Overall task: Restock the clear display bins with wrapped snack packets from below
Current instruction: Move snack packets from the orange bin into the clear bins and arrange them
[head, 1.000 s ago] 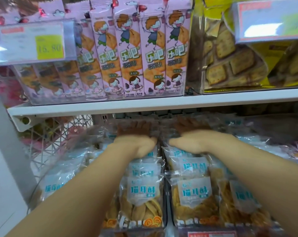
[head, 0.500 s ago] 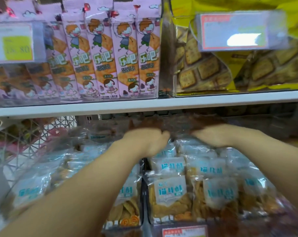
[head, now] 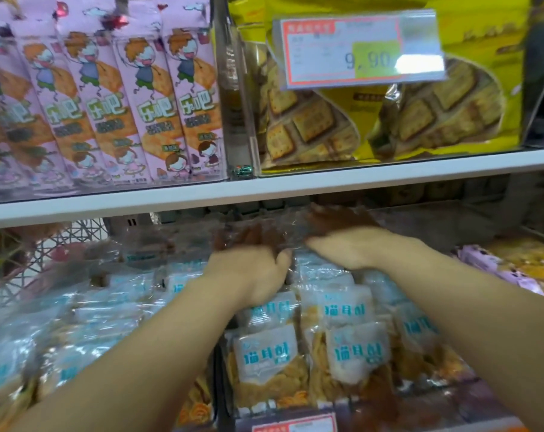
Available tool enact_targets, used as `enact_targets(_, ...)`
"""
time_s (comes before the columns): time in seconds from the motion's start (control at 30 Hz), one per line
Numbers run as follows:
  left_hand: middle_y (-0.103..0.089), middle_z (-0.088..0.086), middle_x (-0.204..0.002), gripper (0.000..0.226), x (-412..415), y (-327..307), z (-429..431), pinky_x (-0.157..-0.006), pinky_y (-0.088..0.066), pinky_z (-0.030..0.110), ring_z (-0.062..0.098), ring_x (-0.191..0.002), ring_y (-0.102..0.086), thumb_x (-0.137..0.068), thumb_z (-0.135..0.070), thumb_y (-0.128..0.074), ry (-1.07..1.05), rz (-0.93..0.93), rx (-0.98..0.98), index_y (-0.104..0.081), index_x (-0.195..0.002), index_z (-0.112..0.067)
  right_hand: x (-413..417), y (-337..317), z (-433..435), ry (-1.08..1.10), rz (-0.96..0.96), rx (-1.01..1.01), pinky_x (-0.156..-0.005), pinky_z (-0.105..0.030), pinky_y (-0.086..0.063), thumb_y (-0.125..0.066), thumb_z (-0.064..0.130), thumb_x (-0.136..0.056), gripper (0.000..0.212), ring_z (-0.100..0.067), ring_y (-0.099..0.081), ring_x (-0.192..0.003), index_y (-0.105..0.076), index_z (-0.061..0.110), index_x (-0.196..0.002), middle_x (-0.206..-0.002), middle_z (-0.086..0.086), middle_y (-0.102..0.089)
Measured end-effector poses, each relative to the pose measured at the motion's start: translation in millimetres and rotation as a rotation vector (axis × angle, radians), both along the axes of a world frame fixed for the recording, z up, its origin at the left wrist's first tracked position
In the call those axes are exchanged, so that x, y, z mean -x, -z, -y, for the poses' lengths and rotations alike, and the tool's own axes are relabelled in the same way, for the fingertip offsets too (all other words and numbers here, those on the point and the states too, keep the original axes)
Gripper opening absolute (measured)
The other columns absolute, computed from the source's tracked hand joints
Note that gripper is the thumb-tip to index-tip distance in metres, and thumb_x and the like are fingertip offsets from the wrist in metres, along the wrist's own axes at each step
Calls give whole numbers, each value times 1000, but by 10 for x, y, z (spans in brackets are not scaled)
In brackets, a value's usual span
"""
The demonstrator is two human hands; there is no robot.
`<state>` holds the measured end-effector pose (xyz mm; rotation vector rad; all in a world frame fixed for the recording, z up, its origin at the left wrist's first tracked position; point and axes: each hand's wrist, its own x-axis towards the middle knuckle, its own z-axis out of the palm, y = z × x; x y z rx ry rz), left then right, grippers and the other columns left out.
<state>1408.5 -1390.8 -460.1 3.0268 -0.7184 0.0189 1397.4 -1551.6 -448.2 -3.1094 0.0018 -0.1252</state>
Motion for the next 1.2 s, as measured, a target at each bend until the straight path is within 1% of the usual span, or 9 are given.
enact_targets(0.07, -28, 5, -153, 55, -60, 0, 3, -111, -21, 44, 24, -139, -27, -97, -52, -16, 11, 31, -35, -24, -146, -29, -103, -26, -30, -15, -43, 9, -117, -51, -2, -27, 55, -96, 63, -22, -4, -147, -10, 29, -151, -160, 6, 1)
enact_targets(0.17, -24, 0, -151, 54, -143, 17, 12, -112, -13, 53, 19, -141, -20, -92, -54, -22, 37, 72, -51, -21, -141, -32, -251, -13, -41, -43, -69, -29, -117, -50, 1, -27, 58, -95, 68, -21, 1, -147, -7, 27, -152, -160, 5, 3)
enact_targets(0.43, -1, -5, -161, 64, -167, 57, 21, -115, -3, 53, 16, -147, -3, -93, -55, -18, 15, 44, -70, -1, -150, -32, -307, 53, -31, 42, -119, -17, -117, -52, 2, -19, 70, -89, 72, -22, -1, -147, -8, 33, -151, -160, 5, -2)
enact_targets(0.57, -14, -4, -158, 55, -115, -25, -14, -115, -8, 52, 16, -145, -12, -95, -50, -18, 29, 17, -33, -12, -148, -33, -189, -42, 17, -21, -53, -75, -117, -49, 0, -25, 59, -95, 70, -20, 3, -147, -5, 25, -153, -160, 4, 2)
enact_targets(0.67, -10, -2, -160, 54, -14, -154, -4, -117, -10, 47, 18, -146, -13, -100, -47, -19, 47, -42, 41, -13, -151, -30, -12, -75, 300, 43, -20, -70, -118, -46, -9, -27, 50, -98, 64, -21, -5, -147, -12, 18, -152, -160, 0, -3)
enact_targets(0.83, -33, 7, -153, 58, 183, -206, 339, -112, -28, 35, 24, -138, -34, -99, -54, -21, 107, -228, 82, -32, -147, -23, 80, 86, 609, 50, -38, -293, -110, -33, -29, -40, 49, -95, 59, -26, -34, -137, -30, 24, -147, -154, -8, -28)
enact_targets(0.97, -5, -1, -161, 62, 147, -108, 426, -118, -8, 46, 23, -147, -11, -98, -57, -15, 83, -184, -32, -7, -153, -29, 8, 129, 614, -2, -106, -282, -113, -32, -24, -35, 43, -98, 51, -23, -29, -139, -33, 26, -146, -156, -7, -22)
enact_targets(1.03, 6, -6, -160, 62, 127, -67, 416, -118, 0, 49, 19, -148, -2, -98, -57, -12, 75, -144, -61, 1, -152, -30, -5, 119, 617, -58, -108, -310, -112, -34, -26, -37, 35, -99, 44, -21, -35, -135, -42, 24, -141, -153, -5, -32)
enact_targets(1.2, 8, -7, -160, 60, 136, -16, 433, -117, 7, 48, 17, -148, 2, -98, -56, -9, 57, -104, -78, 4, -152, -31, -4, 110, 630, -37, -108, -335, -106, -34, -33, -36, 42, -97, 40, -22, -43, -127, -50, 31, -133, -146, -1, -41)
